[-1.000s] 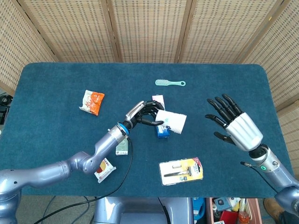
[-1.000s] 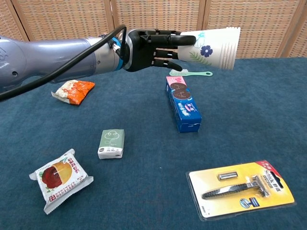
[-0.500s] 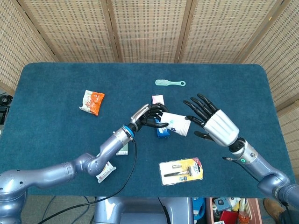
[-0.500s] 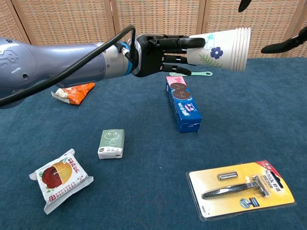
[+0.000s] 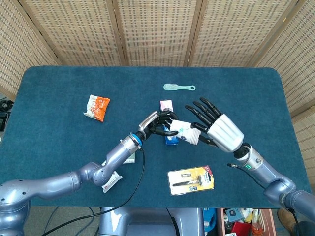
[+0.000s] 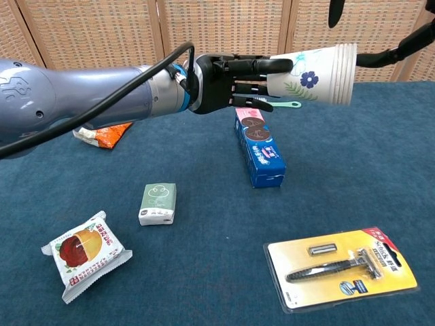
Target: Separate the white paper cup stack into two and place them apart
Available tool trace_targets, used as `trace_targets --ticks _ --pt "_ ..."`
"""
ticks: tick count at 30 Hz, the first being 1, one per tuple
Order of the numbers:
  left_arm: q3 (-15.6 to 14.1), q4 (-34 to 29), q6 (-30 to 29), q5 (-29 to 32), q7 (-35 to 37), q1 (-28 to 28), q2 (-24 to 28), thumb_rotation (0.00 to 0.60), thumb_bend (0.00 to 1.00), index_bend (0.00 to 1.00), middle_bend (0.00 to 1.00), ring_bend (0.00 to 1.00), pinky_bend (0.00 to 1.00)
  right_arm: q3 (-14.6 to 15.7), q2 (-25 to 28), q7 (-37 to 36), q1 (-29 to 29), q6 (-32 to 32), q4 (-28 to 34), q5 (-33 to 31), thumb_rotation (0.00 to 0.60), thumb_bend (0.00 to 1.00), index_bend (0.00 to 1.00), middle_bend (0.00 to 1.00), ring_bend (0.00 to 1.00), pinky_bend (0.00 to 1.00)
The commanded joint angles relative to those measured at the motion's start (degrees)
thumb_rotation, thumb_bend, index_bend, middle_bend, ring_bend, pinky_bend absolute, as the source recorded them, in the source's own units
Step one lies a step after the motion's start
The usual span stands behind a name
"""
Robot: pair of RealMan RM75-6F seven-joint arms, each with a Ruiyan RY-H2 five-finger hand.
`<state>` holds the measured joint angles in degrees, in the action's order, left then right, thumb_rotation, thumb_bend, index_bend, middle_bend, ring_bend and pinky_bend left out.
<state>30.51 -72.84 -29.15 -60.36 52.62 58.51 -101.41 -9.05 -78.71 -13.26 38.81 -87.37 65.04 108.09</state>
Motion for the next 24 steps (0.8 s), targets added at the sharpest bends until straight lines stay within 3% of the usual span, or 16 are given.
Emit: trace_targets --ticks 1,12,24 --pt "0.0 0.2 0.2 0.0 0.0 0.0 -0.2 0.6 0.36 0.5 0.49 0.42 0.46 0.1 -0.2 0.0 0.2 0.1 0.0 -0.2 0.6 0.39 0.5 0.16 0.0 0.01" --pt "0.3 1.1 0.9 -0.5 0.2 -0.2 -1.0 0.6 0.36 0.5 0.49 0.42 0.46 1.2 -1.0 0.6 1.2 0.2 -0.6 -0.7 0.6 0.48 0.55 0.16 0.0 0.02" --pt "0.9 1.4 1.4 -1.2 0.6 -0.5 -1.3 0.6 0.36 0.5 0.49 0.42 0.46 2.1 -0.9 1.0 1.9 0.3 -0.5 -1.3 0.6 0.5 0.62 0.17 0.0 0.02"
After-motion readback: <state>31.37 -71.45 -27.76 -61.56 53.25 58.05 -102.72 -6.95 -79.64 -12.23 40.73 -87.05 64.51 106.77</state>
